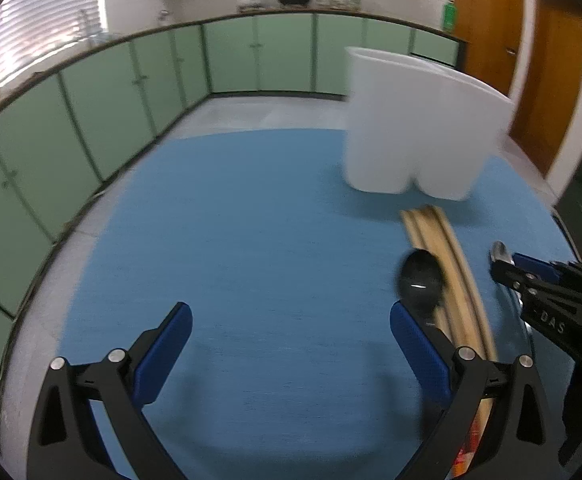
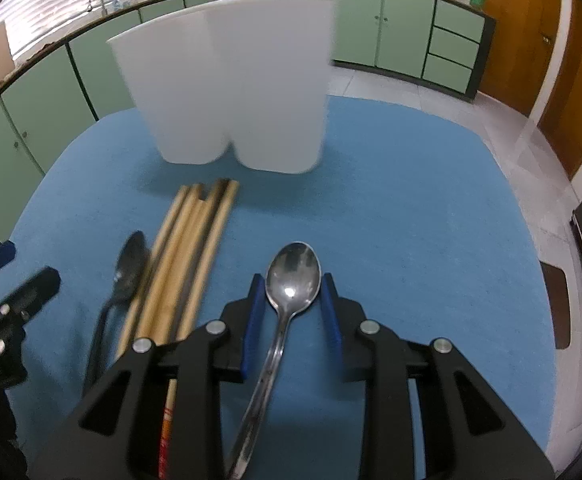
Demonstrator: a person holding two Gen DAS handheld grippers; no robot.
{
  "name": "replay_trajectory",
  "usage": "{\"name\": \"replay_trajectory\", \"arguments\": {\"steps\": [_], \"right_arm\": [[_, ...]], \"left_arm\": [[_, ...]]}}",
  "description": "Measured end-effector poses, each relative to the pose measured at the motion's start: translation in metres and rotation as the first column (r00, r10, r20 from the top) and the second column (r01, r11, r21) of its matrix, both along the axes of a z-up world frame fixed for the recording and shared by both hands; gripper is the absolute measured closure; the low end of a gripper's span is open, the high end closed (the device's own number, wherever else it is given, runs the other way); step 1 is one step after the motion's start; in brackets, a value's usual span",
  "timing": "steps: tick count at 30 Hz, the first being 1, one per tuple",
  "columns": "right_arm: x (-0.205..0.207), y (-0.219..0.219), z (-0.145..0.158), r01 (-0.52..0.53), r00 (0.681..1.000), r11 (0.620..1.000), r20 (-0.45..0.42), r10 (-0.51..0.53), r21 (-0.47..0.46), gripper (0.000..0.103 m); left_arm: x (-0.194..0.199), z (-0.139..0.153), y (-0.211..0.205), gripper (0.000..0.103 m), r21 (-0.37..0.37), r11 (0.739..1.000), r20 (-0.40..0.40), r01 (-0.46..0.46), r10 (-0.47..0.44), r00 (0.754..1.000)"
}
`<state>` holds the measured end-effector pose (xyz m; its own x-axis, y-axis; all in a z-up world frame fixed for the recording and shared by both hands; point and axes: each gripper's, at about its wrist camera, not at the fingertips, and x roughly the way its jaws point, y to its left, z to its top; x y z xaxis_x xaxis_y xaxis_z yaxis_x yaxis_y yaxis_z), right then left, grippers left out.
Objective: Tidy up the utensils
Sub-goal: 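Grasp the silver spoon with the right tool while the left tool approaches the black spoon, then grasp the black spoon with the left tool while the right tool holds the silver spoon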
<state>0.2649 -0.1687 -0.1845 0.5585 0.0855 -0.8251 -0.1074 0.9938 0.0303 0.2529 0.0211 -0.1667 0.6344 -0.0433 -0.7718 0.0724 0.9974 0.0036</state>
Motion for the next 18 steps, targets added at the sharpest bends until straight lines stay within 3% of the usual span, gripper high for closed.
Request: {"name": "replay_trajectory", "arguments": {"steps": [4,7,9,13,15,18], "right_arm": [[-0.005,-0.015,0.001,0.01,1.0,1.0,-0.006,-0.01,0.008,0.076],[-0.005,-0.021,0.002,0.013,1.0,1.0,-0.006,-0.013,0.011,0.076],[-0.005,-0.024,0.002,0.016,1.0,1.0,-0.005,-0.015,0.02,0.076],[-0.013,-0.015,0.005,0.015,1.0,1.0,0.0,-0.015,0.017,0.076],[-0.015,-0.02,0.003,0.015,1.0,1.0,0.002,-0.015,0.015,0.076],[-0.016,-0.02,0.002,0.013,1.0,1.0,0.006,-0.013,0.009,0.076]], "left_arm": [[0.002,-0.009,-0.02,0.006,-0.025,0.997,-0.04,0.077,-0.078,0.996],[0.005,-0.017,-0.033,0.006,0.012,0.994,-0.067,0.109,-0.108,0.992],[0.007,-0.024,-0.038,0.006,0.059,0.993,-0.084,0.101,-0.095,0.992],[0.012,-0.029,-0.034,0.005,0.045,0.996,-0.084,0.075,-0.071,0.994],[0.013,-0.028,-0.027,0.005,0.075,0.997,-0.069,0.032,-0.027,0.997],[0.018,-0.028,-0.011,0.005,0.063,0.998,-0.068,-0.031,0.036,0.997]]}}
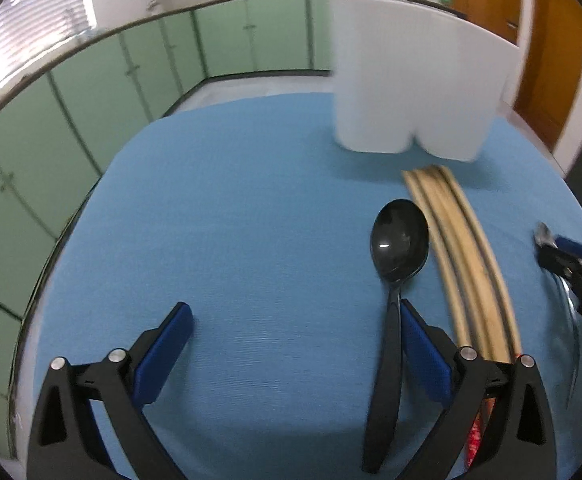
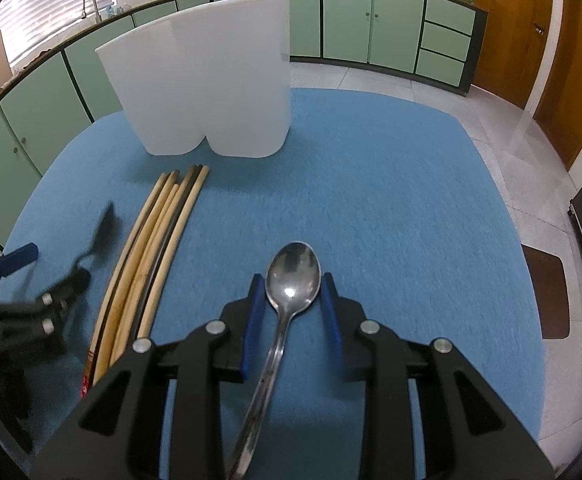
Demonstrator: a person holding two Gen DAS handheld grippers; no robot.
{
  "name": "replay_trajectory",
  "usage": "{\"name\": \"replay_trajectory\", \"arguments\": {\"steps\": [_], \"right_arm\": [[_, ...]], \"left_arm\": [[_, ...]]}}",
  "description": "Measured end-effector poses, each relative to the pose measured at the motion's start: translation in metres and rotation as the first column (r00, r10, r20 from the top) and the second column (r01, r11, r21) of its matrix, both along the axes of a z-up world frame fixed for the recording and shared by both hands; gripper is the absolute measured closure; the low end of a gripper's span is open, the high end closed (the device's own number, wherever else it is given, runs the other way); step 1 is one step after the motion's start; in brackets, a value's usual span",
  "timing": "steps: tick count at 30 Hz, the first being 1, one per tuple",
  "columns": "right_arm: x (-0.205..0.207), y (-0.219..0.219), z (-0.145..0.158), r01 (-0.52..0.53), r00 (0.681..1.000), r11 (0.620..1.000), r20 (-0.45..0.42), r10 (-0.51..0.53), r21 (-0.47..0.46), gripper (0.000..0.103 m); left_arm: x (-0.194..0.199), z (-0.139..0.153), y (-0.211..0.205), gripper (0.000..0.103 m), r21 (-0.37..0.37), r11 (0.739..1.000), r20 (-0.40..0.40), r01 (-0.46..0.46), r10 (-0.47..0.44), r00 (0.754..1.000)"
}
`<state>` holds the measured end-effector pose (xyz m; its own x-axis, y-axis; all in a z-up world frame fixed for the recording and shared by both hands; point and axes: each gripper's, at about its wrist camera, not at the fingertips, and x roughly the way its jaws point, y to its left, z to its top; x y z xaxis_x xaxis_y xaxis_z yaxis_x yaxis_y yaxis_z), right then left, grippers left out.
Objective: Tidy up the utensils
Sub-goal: 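Grasp the black spoon with the left tool while the right tool holds the silver spoon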
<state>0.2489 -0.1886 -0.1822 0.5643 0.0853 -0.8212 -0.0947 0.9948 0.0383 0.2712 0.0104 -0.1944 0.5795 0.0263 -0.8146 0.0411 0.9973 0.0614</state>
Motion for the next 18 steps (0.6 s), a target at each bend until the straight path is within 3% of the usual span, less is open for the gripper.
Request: {"name": "replay_trajectory", "arguments": {"steps": [8,18], "right_arm": [[-0.001,0.002,-0.002,0.011,1.0,0.999,0.004,-0.011,-0.048,0.073],[0.004,-0.009,-0.005,0.017,1.0,0.998,-0.004,-0.017,-0.058,0.067]], "left_arm": [[-0.001,0.014,-0.008,0.006,-0.065,0.996,0.027,0.065,-0.063,0.998],[0.032,0.005,-0.013,0.006,-0.108,0.992,-0.032,0.058,-0.062,0.998]]}}
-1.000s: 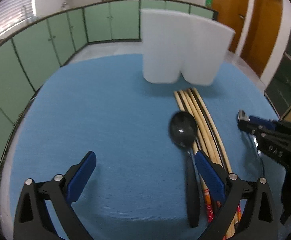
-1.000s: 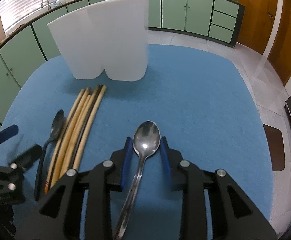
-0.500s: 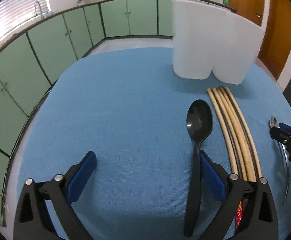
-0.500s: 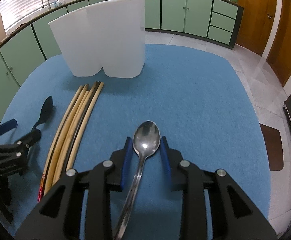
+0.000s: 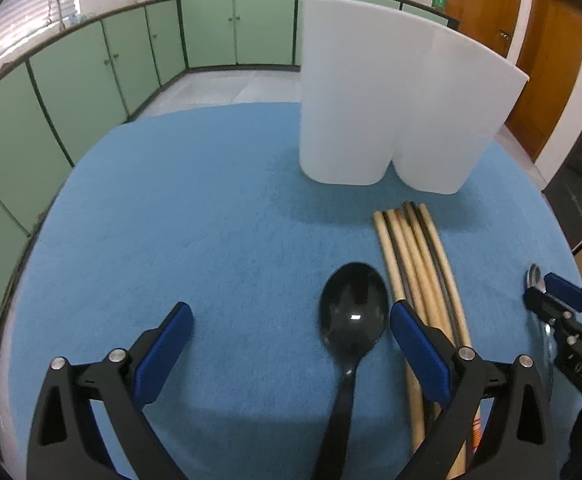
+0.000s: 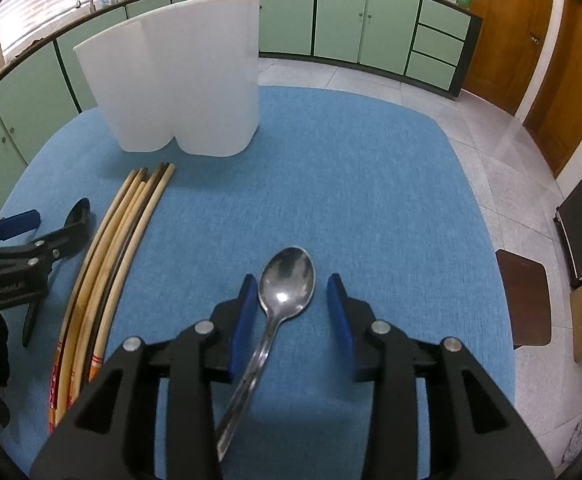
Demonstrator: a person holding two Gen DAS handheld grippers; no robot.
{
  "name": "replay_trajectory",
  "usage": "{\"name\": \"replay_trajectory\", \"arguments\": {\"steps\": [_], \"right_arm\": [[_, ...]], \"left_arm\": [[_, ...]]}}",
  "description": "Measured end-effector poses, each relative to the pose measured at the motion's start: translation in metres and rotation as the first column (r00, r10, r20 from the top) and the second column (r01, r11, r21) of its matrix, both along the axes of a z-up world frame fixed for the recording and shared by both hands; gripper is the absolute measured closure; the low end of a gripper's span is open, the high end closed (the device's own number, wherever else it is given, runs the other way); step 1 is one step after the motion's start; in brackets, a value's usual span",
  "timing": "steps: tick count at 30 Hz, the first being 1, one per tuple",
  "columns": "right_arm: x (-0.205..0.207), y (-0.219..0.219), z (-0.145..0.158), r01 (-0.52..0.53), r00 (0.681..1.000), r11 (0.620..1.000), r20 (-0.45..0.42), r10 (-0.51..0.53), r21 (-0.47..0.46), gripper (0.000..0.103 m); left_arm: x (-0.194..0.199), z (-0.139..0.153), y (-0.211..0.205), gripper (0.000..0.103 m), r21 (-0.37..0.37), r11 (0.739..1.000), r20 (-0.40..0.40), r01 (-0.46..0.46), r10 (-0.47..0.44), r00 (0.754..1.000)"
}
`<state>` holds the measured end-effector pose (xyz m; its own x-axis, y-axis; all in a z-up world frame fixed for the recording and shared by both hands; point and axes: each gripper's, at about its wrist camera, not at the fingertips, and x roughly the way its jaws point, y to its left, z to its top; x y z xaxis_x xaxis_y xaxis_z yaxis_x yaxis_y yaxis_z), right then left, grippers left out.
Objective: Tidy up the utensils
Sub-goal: 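Grasp the black spoon with the left tool while the right tool holds the silver spoon, then lift both spoons over the white holder and open both tools to drop them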
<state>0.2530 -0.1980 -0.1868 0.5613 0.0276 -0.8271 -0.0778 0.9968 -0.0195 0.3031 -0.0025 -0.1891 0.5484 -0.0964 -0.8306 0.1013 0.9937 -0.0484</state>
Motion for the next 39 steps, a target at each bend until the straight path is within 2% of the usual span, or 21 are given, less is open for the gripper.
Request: {"name": "replay_trajectory", "arguments": {"steps": [7,9,10,12,14,17,20,22,24,27,31,34,35,39], "right_arm": [[0.004,-0.008,-0.001,0.005,1.0,0.999,-0.021,-0.004,0.044,0.065],[0.006,-0.007,0.001,-0.005,1.0,0.999,-0.029,0.006,0.045,0.068],[0.007,-0.004,0.001,-0.016,0.999,0.999,-0.033,0.017,0.041,0.073],[0.008,-0.002,0.001,-0.026,0.999,0.999,-0.038,0.027,0.031,0.075],[0.008,-0.001,0.002,-0.024,0.999,0.999,-0.041,0.025,0.033,0.075],[0.003,-0.006,0.007,-0.021,1.0,0.996,-0.011,0.022,0.081,0.075],[-0.011,-0.015,0.026,-0.048,0.992,0.99,0.124,0.031,0.132,0.075],[-0.02,-0.02,0.037,-0.075,0.979,0.984,0.2,0.042,0.16,0.075],[-0.028,-0.024,0.049,-0.116,0.96,0.976,0.274,0.062,0.183,0.075],[-0.029,-0.027,0.058,-0.133,0.945,0.974,0.319,0.069,0.184,0.075],[-0.029,-0.039,0.075,-0.142,0.926,0.966,0.375,0.052,0.217,0.075],[-0.029,-0.045,0.092,-0.158,0.907,0.962,0.417,0.053,0.223,0.075],[-0.028,-0.043,0.105,-0.17,0.895,0.96,0.443,0.055,0.223,0.075],[-0.007,-0.049,0.142,-0.199,0.85,0.952,0.525,0.049,0.233,0.075]], "left_arm": [[0.021,-0.005,-0.003,0.008,0.032,0.999,-0.003,-0.005,0.005,1.0],[0.021,-0.005,-0.004,0.021,0.044,0.999,0.005,-0.005,0.005,1.0],[0.024,-0.004,-0.001,0.026,0.043,0.999,0.011,-0.002,0.002,1.0],[0.025,-0.001,-0.003,0.055,0.032,0.999,0.022,0.02,-0.02,1.0],[0.027,0.001,-0.004,0.068,0.014,0.999,0.024,0.042,-0.042,0.999],[0.025,0.004,0.001,0.068,-0.043,0.998,0.04,0.051,-0.049,0.998],[0.011,0.018,0.012,0.068,-0.117,0.991,0.136,0.071,-0.055,0.989],[-0.004,0.03,0.017,0.068,-0.136,0.987,0.234,0.087,-0.053,0.971],[-0.02,0.043,0.017,0.068,-0.13,0.987,0.332,0.095,-0.047,0.942],[-0.032,0.054,0.023,0.068,-0.131,0.988,0.431,0.087,-0.022,0.902],[-0.033,0.067,0.029,0.068,-0.162,0.984,0.487,0.08,0.009,0.873],[-0.037,0.087,0.031,0.068,-0.197,0.977,0.541,0.082,0.039,0.84],[-0.044,0.093,0.026,0.068,-0.202,0.976,0.556,0.084,0.044,0.83],[-0.029,0.131,0.024,0.068,-0.234,0.966,0.625,0.115,0.059,0.778]]}}
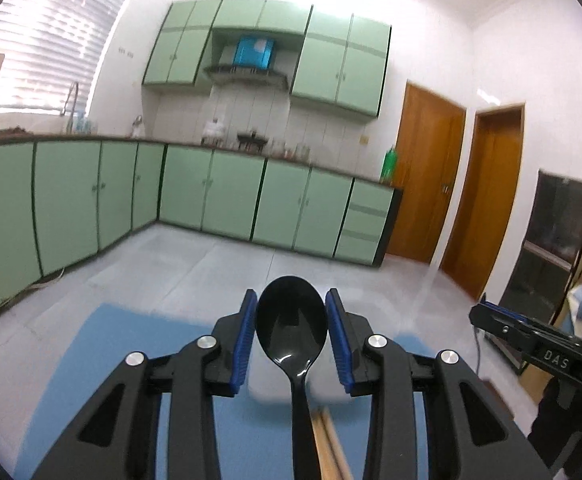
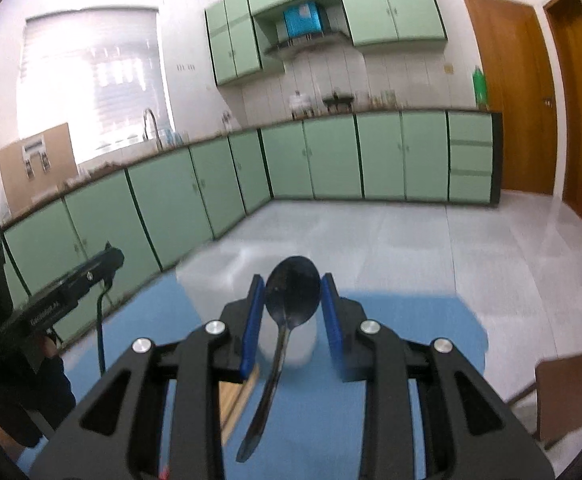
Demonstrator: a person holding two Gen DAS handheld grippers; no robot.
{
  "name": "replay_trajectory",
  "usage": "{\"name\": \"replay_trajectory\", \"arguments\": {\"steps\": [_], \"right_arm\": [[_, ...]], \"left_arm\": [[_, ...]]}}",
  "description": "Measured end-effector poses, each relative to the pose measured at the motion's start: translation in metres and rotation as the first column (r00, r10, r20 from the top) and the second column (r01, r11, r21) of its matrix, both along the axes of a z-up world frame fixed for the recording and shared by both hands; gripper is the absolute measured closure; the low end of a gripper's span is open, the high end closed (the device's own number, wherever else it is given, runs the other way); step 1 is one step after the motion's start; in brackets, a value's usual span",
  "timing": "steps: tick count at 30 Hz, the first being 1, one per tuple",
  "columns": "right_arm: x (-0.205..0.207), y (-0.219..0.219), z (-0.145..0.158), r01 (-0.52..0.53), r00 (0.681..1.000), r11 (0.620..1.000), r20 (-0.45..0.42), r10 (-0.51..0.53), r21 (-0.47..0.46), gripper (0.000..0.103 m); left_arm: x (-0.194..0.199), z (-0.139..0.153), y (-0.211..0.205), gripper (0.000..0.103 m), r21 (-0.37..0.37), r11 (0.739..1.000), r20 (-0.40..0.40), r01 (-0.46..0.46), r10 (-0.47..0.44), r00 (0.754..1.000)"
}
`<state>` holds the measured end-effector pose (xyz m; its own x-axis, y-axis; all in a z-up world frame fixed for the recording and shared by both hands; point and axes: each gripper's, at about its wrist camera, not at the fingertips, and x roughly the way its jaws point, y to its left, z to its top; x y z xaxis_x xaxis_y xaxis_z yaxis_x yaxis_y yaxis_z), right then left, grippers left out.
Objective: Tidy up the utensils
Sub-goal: 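Lift both spoons over the white holder and open both tools to drop them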
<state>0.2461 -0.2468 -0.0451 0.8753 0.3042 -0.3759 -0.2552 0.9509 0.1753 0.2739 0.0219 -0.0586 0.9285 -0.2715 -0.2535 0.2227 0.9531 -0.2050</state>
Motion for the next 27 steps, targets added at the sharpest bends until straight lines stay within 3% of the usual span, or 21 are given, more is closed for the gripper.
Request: {"name": "replay_trajectory", "arguments": {"steps": [5,10,15,22,24,27], "right_arm": [[0.05,-0.003,0.042,0.044,0.99,0.999,0.133,-0.045,0.008,0.075],[0.107,0.003,0.052,0.123,0.976,0.992,0.18,-0.121,0.0,0.075],[0.149,0.018,0.027,0.172,0.975,0.981,0.155,-0.157,-0.089,0.075],[0.153,0.036,-0.014,0.112,0.992,0.984,0.066,-0.104,-0.138,0.074],[0.142,0.04,-0.019,0.112,0.993,0.984,0.061,-0.104,-0.135,0.071],[0.128,0.036,-0.02,0.129,0.991,0.985,0.05,-0.124,-0.115,0.057]], "left_arm": [[0.043,0.042,-0.004,0.068,-0.046,0.999,0.094,-0.014,0.018,0.995],[0.104,0.049,-0.01,0.068,-0.049,0.997,0.106,-0.052,0.057,0.993],[0.144,0.03,-0.015,0.068,-0.036,0.998,0.068,-0.059,0.061,0.996],[0.155,-0.001,-0.009,0.065,-0.051,0.998,-0.018,-0.035,0.034,0.999],[0.15,-0.004,-0.006,0.062,-0.052,0.998,-0.019,-0.033,0.032,0.999],[0.137,0.001,-0.003,0.058,-0.039,0.999,-0.011,-0.03,0.029,1.0]]}}
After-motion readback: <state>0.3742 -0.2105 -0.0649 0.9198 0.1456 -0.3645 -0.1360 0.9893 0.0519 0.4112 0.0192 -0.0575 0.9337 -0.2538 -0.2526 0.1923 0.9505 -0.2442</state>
